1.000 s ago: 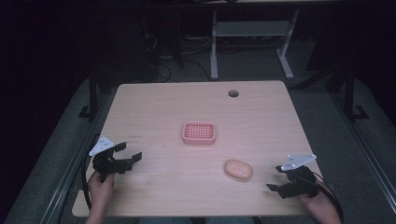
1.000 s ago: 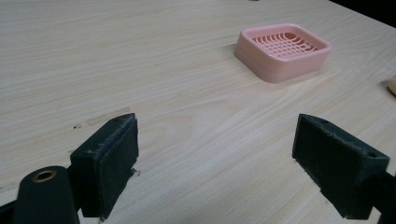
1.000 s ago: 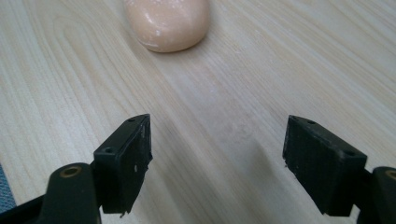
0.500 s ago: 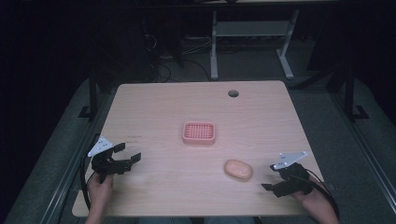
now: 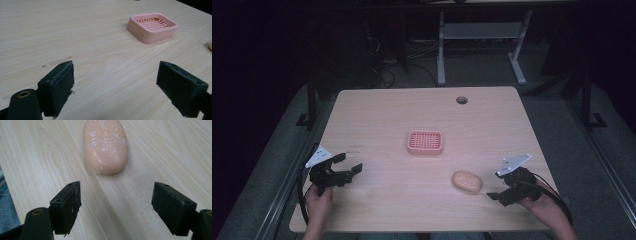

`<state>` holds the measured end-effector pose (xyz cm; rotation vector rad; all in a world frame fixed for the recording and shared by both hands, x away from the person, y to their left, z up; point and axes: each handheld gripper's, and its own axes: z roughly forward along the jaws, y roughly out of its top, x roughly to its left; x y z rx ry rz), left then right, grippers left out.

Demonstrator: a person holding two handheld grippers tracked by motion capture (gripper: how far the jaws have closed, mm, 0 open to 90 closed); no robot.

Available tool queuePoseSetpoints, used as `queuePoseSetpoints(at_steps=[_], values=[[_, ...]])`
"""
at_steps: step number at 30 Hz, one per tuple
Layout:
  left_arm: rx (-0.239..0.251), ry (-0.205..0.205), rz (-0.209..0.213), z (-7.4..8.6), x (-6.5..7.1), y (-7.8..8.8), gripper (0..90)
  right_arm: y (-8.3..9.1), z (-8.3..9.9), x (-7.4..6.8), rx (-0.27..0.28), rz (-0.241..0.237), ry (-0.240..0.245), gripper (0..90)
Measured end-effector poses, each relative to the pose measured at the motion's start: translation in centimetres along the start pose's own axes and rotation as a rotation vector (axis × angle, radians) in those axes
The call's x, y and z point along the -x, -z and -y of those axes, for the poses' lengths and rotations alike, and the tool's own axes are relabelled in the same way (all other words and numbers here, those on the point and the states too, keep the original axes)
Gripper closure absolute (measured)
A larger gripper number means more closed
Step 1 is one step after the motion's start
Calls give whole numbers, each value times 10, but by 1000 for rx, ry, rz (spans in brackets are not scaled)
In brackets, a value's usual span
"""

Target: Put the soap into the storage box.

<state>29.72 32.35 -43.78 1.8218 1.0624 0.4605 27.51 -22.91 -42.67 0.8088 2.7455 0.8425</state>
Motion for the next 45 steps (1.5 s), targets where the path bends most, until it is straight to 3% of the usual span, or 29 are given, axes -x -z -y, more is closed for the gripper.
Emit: queuePoseSetpoints(at_steps=[24, 36, 45], values=[[6, 11, 5, 0, -1, 1, 143, -23, -58, -6, -80, -47, 149, 218], [11, 13, 7, -1, -1, 1, 142, -38, -74, -8, -136, -68, 181, 217], [11, 13, 9, -1, -1, 1, 142, -52, -79, -8, -189, -81, 177, 217]])
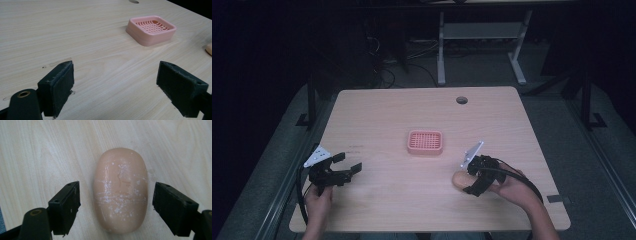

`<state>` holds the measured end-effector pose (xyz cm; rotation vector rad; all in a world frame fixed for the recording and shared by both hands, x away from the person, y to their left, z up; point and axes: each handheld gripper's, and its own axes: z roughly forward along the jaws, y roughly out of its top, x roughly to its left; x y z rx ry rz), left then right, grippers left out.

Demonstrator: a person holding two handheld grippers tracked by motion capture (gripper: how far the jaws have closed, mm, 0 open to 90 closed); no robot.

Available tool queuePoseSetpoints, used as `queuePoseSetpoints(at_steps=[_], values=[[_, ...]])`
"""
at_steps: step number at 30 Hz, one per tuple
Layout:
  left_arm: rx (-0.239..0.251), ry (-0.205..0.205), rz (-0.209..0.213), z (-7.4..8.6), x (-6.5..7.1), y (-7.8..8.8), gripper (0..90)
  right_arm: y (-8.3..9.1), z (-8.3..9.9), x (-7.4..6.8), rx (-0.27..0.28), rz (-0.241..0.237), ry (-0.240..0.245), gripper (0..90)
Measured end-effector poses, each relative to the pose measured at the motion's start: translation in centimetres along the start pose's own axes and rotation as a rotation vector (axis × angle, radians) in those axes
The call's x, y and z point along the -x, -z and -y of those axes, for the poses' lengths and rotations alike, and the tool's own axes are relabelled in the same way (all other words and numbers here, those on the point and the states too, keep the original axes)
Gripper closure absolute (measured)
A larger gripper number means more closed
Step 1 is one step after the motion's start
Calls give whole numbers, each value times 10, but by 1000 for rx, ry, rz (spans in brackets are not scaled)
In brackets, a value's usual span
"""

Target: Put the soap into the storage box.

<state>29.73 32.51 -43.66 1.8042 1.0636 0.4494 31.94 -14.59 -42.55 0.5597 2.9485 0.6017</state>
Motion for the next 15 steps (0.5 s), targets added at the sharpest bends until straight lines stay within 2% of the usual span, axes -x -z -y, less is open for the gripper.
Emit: queuePoseSetpoints(at_steps=[15], values=[[-2, 1, 1, 0, 0, 0, 142, -17, -8, 2, -89, 5, 3, 227]])
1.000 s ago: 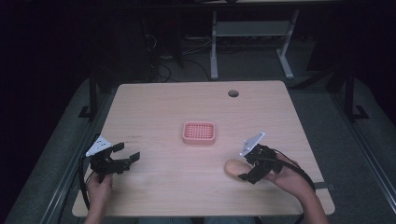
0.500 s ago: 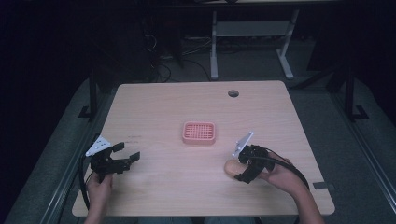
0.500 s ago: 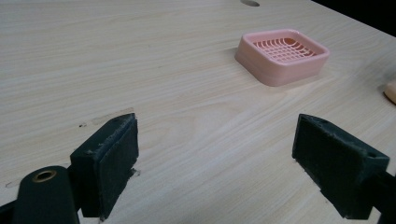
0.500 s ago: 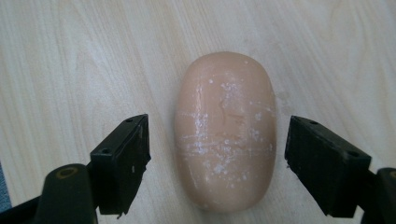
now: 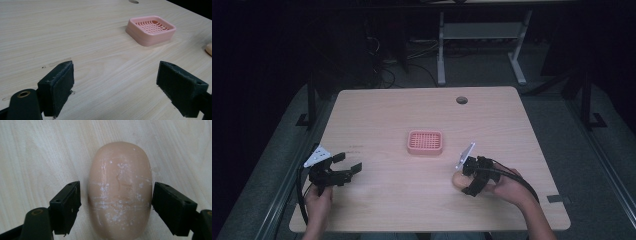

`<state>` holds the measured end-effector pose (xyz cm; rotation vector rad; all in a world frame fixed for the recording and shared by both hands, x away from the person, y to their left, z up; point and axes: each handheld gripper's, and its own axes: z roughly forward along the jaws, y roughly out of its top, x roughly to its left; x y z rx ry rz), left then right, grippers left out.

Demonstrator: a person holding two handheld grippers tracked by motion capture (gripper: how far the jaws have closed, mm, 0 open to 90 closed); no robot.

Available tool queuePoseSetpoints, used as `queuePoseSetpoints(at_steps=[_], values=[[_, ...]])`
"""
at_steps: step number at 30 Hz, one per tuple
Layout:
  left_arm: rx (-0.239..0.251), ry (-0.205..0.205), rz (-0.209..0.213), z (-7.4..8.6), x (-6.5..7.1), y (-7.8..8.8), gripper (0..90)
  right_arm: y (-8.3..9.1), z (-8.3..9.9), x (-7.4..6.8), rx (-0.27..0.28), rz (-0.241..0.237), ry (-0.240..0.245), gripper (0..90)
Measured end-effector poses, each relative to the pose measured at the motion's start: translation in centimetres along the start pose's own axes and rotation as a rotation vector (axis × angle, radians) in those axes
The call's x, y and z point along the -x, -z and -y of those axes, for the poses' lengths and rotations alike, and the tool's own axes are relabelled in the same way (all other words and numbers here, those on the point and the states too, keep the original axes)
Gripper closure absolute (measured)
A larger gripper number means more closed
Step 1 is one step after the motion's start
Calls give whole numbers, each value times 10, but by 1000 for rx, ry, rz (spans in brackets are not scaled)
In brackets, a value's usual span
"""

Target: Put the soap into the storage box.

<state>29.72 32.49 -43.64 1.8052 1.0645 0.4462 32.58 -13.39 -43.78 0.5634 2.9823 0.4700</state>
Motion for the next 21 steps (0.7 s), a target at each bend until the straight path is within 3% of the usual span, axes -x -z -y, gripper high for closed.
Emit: queuePoseSetpoints(at_steps=[21], values=[[3, -3, 3, 0, 0, 0, 142, -8, -5, 2, -49, 3, 11, 304]])
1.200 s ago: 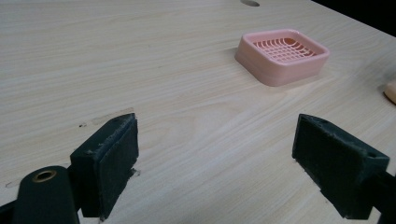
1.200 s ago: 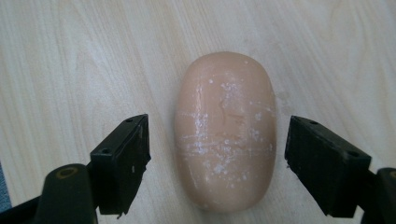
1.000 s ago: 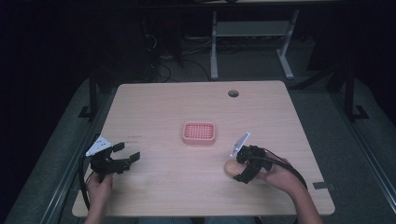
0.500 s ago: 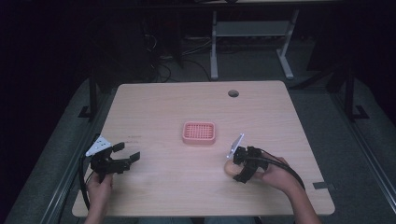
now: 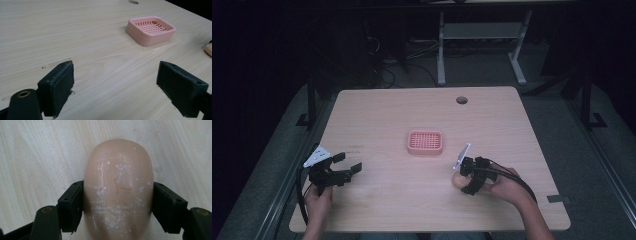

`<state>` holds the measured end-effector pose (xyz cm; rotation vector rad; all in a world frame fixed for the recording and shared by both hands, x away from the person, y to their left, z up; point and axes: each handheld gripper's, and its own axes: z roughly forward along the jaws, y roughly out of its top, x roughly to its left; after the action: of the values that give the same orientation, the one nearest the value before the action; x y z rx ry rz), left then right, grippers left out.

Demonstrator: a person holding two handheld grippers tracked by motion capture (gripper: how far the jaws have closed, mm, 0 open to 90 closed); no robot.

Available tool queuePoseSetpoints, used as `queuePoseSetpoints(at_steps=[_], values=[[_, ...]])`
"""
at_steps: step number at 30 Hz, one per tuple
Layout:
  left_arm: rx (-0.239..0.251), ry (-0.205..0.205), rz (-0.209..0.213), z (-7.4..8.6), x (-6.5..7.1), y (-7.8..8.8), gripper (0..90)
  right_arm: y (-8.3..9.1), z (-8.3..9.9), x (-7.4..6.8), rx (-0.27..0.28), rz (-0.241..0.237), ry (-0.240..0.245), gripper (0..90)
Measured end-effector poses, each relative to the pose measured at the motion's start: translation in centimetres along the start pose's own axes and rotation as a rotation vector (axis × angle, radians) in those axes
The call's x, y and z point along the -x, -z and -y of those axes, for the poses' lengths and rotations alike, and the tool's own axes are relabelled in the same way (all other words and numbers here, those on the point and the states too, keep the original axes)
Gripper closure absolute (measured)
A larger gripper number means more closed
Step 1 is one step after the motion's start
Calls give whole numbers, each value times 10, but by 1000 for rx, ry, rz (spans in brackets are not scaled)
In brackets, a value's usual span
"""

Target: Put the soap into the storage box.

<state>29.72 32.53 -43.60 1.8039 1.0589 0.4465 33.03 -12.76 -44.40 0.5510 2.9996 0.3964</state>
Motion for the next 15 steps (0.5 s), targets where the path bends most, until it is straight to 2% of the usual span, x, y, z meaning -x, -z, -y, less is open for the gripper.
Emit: queuePoseSetpoints(at_steps=[9, 15], values=[[1, 2, 0, 0, 0, 0, 143, 0, 0, 1, 1, -8, -1, 314], [3, 1, -1, 0, 0, 0, 142, 0, -1, -1, -3, -1, 31, 318]])
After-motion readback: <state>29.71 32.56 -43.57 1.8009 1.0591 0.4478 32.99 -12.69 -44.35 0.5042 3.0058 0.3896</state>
